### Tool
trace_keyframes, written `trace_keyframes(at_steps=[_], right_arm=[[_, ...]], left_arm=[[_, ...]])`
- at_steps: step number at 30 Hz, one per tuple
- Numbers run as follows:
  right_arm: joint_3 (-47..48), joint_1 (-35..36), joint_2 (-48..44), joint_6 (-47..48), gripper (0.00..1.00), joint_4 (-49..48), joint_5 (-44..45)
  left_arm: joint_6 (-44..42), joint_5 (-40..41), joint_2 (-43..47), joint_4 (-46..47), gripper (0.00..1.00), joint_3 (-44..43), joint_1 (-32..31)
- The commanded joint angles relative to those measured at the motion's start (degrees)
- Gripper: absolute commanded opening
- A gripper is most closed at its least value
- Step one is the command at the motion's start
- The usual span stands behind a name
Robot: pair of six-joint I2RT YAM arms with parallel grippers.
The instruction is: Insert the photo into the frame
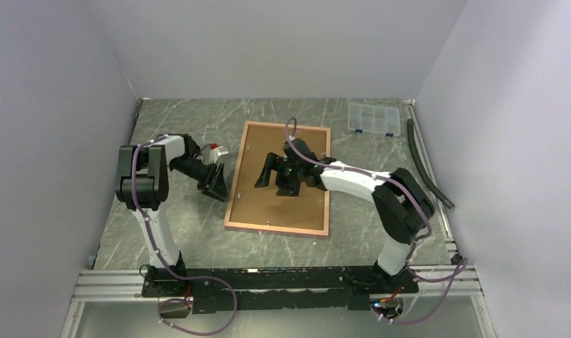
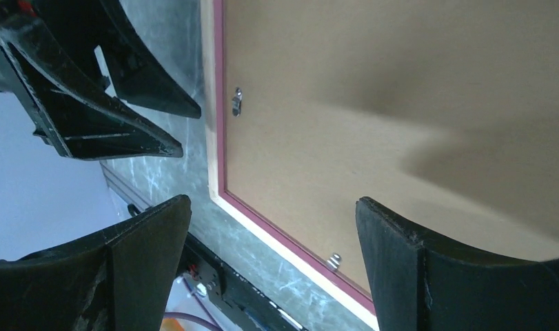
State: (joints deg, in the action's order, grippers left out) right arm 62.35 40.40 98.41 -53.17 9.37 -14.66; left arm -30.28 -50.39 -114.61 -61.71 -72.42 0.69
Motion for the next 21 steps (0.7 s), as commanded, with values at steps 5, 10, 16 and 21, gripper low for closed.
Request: trace_keyframes(at_steps=[5,10,16,21], right_arm=[[8.68,5.79,9.83,-6.19,0.89,-8.66,-3.87],[11.79,7.15,15.48,-8.96,0.85,-11.25,-4.83],[14.48,7.78,19.60,-11.25,0.81,-12.67,-5.72],[15.55,8.27,21.71,-11.43,0.77,-13.25,-5.77]], left_arm=[[2.72,1.59,-1.14,2.97,0.44,1.07,-2.39],[3.82,3.92,-2.46,5.62,0.33,0.94,-3.01],[4.10,3.96,-4.16,6.33,0.28,0.51,-3.25],[3.83,3.23,-4.53,6.21,0.22,0.83,-3.24]])
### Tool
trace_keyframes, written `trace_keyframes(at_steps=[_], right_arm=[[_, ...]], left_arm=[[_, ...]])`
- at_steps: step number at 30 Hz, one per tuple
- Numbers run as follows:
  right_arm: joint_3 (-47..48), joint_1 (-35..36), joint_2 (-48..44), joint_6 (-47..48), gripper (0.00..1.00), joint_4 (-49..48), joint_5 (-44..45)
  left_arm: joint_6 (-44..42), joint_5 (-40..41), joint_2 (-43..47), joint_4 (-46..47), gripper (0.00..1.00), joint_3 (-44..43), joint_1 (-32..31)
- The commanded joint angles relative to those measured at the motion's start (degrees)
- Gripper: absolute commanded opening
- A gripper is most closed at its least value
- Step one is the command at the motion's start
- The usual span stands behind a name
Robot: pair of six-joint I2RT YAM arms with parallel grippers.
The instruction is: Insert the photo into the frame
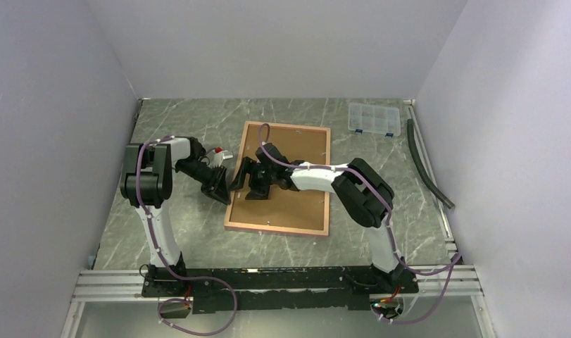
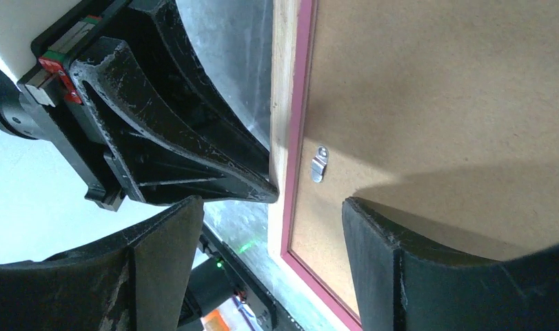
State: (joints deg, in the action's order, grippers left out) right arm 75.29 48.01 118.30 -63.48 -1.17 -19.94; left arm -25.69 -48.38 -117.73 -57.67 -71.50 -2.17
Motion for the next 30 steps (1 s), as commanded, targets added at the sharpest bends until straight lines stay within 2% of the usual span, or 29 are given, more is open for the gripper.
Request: trace_keyframes(at_steps=[1,17,30], right_arm=[[2.85,0.66,2.23,-1.18,0.77,-2.80,-0.56],[5.20,0.99,5.31,-1.04,0.71,-3.23,-0.43],[7.81,1.03,7.31,0.69,0.60,-2.79,0.54]], left_arm=[[-0.78,1.13,-1.44,2.21,0.22,0.07,-0.39],[-1.34,0.73,-1.69,2.23,0.19,0.52,-0.37],[-2.20,0.19,-1.46,1.77,0.18,0.80,-0.37]])
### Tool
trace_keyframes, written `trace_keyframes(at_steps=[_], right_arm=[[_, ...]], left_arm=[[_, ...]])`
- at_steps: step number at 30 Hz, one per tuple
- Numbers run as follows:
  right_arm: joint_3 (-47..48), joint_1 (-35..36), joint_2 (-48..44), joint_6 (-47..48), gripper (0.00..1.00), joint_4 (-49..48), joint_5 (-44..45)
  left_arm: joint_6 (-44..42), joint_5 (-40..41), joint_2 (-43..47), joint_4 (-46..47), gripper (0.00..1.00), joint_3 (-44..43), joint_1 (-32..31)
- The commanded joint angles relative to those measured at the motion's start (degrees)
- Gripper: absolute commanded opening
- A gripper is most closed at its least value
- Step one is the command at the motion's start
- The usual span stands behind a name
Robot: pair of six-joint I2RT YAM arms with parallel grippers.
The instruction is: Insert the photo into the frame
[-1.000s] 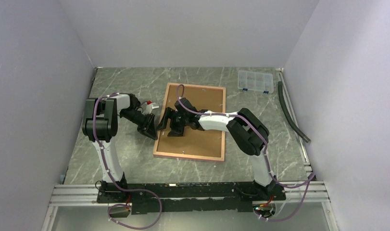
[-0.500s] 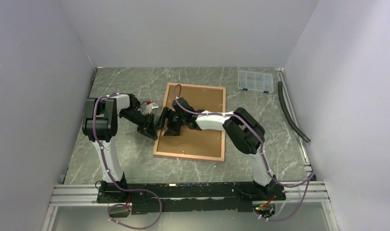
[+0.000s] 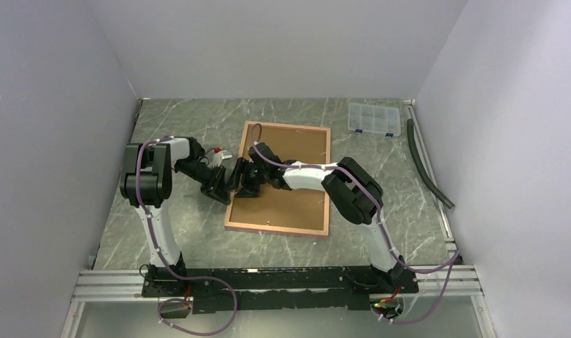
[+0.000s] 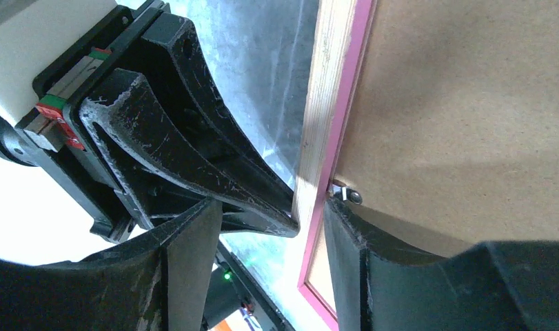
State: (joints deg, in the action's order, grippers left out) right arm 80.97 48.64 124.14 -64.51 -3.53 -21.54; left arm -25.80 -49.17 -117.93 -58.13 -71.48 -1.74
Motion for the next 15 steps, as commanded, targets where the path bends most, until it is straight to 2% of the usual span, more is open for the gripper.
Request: trace_keyframes(at_steps=[1,9,15], right_arm=[[2.24,0.37,1.61,1.75,0.59,-0.43,2.04],[2.75,0.40,1.23,2.26,0.57,-0.35,0.85],[-1.95,-1.42,-6.23,5.43,0.61,0.44,0.66]], left_arm=[[-2.18,0.99,-1.25,2.15,0.17,0.86,-0.81],[-2.48,0.92,-1.00,1.52,0.17,0.52,-0.83],[-3.59,-0.47,-0.25,-1.47,0.16,-1.69,0.39]])
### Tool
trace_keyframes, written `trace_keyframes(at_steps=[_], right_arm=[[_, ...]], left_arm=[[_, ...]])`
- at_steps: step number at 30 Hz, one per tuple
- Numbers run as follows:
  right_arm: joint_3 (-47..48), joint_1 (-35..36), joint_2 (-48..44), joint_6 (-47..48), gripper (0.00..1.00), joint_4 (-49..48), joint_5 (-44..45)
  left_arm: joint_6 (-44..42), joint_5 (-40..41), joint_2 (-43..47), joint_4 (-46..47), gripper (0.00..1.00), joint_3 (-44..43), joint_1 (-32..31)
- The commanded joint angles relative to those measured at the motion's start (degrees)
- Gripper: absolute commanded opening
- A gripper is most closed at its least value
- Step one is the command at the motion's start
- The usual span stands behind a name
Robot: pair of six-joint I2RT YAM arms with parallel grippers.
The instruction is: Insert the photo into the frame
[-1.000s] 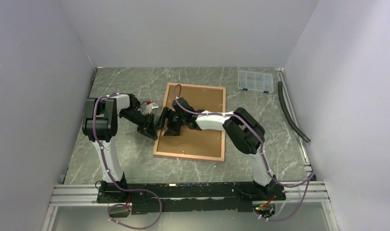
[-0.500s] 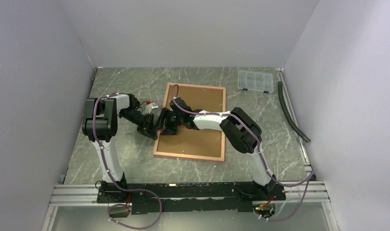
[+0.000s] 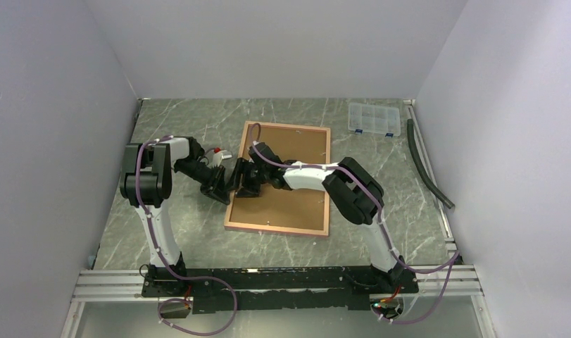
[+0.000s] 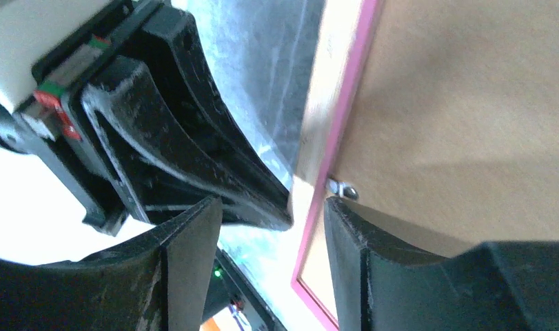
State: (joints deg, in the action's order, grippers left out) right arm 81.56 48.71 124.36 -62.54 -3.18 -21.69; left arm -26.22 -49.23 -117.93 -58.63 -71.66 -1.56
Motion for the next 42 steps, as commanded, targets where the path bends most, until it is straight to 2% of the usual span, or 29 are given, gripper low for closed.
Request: trace_keyframes(at_steps=[1,8,13,17,21,26,29,33,36,42], right_arm=[[-4.20,-2.08,-8.92,3.92,0.62,-0.60,0.60],[-16.00,-5.37,-20.11,5.42,0.66,-0.37,0.67],[-24.60,-11.39,-29.00,7.37,0.69,2.77,2.73],[-32.04,-15.80,-35.61,6.61,0.71,0.19,2.76],[-29.16,-12.45,-32.81,6.41,0.71,2.84,5.13],[-24.84,-10.58,-27.63,5.44,0.69,2.84,5.48],[-24.21,-14.92,-30.69,7.71,0.72,7.36,8.59],[-23.29,-25.16,-37.05,14.30,0.86,14.86,16.83],[-21.32,-30.47,-38.09,20.43,0.94,20.30,23.27],[-22.12,-37.01,-33.23,23.01,0.98,17.94,21.98]], left_arm=[[-3.67,-1.05,-0.08,-2.10,0.17,-2.12,0.62],[-6.63,-2.54,1.45,-5.72,0.24,-5.19,3.20],[-6.28,1.46,2.17,-2.14,0.28,-3.51,2.84],[-5.88,3.90,2.24,0.55,0.28,-1.46,1.93],[-5.52,1.63,2.82,1.03,0.29,-0.52,1.96],[-5.36,1.45,3.85,1.76,0.28,0.83,-2.09],[-5.35,3.65,4.39,2.98,0.28,2.19,-4.10],[-5.99,5.62,5.35,4.11,0.28,3.69,-5.45],[-6.44,6.40,5.87,4.12,0.28,4.19,-5.88],[-6.50,7.71,6.79,4.52,0.27,5.09,-7.22]])
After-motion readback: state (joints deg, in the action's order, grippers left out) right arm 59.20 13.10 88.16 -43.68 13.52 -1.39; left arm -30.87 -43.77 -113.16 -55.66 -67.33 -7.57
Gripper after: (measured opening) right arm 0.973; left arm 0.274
